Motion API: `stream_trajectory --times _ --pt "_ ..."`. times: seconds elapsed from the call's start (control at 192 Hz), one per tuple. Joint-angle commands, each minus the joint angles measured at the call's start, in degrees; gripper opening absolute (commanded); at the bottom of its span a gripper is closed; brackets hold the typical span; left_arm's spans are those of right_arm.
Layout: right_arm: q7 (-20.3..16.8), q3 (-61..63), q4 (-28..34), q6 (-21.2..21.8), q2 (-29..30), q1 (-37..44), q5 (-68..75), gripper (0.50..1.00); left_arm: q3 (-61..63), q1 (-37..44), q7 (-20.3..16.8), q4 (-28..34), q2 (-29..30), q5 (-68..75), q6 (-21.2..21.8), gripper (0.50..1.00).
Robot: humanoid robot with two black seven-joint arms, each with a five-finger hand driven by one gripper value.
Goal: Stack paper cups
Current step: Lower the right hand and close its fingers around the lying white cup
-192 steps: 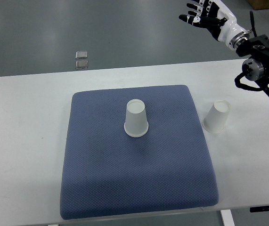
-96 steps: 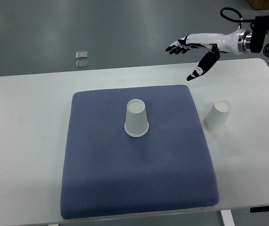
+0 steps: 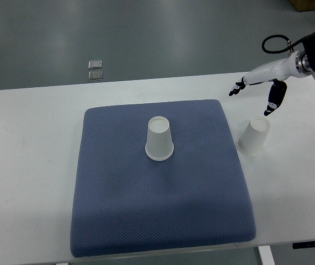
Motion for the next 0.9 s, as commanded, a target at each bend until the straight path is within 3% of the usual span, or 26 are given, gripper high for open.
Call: stream_trajectory --times 0.0,0.448,0.895 --pt "0.02 -0.27 0.23 -0.19 0.08 -0.82 -0.13 0.903 0.02 0.02 0.00 0.00 0.00 0.00 0.00 1.000" --pt "0.02 0.34 -0.65 -3.26 -0.19 -7.06 0.40 0.907 -0.06 -0.07 0.00 0.00 0.00 0.00 0.00 1.000" --pt "0.11 0.60 -1.44 -13.55 0.16 -12.77 0.66 0.907 -0.06 0.02 0.00 0.00 0.00 0.00 0.00 1.000"
